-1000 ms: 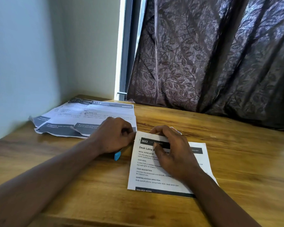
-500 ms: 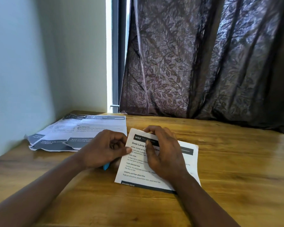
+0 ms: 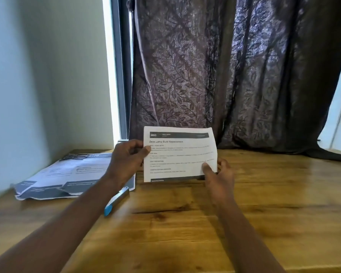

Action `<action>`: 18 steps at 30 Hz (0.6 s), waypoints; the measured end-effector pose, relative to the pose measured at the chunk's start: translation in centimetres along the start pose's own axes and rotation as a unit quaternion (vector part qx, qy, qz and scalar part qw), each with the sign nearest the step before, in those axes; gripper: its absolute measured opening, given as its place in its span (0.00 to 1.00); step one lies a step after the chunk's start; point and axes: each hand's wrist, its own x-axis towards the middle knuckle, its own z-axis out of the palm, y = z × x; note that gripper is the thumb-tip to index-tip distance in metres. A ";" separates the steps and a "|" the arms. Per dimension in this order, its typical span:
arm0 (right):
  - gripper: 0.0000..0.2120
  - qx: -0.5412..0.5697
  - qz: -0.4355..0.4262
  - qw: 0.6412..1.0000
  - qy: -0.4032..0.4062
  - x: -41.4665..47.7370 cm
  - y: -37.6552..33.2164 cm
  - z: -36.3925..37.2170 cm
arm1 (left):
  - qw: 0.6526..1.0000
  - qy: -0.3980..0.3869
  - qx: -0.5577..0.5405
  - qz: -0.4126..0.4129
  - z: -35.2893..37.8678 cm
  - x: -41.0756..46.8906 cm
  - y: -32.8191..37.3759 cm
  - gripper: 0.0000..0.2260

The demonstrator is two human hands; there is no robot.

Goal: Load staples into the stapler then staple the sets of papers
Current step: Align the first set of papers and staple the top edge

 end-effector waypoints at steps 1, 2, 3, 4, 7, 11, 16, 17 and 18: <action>0.10 -0.008 -0.004 1.000 0.010 0.9 -0.1 -0.6 | 1.000 0.003 -0.024 -0.012 1.1 0.2 0.0 0.04; 0.09 -0.017 -0.005 1.000 0.023 2.0 -0.2 -1.1 | 0.999 0.002 -0.036 -0.016 2.2 0.4 -0.1 0.05; 0.10 -0.023 0.000 0.999 0.035 3.2 -0.1 -1.6 | 0.999 -0.005 -0.042 -0.013 3.2 0.5 -0.3 0.09; 0.11 -0.029 0.009 0.998 0.046 4.6 0.2 -1.9 | 0.999 -0.020 -0.043 -0.008 4.2 0.6 -0.5 0.13; 0.15 -0.045 0.043 0.995 0.082 8.5 1.5 -2.2 | 0.997 -0.078 -0.010 0.007 6.5 1.0 -1.9 0.28; 0.22 -0.055 0.076 0.990 0.104 12.3 3.0 -1.9 | 0.964 -0.124 0.211 0.100 7.5 1.2 -4.0 0.33; 0.17 -0.177 0.071 0.976 0.107 16.1 4.7 -0.5 | 0.916 -0.209 0.338 0.059 7.0 1.5 -5.9 0.37; 0.17 -0.206 0.072 0.970 0.111 16.6 4.9 -0.3 | 0.920 -0.214 0.326 0.043 6.9 1.8 -6.3 0.38; 0.17 -0.233 0.070 0.964 0.110 17.0 5.0 -0.2 | 0.924 -0.218 0.312 0.029 6.9 2.0 -6.7 0.39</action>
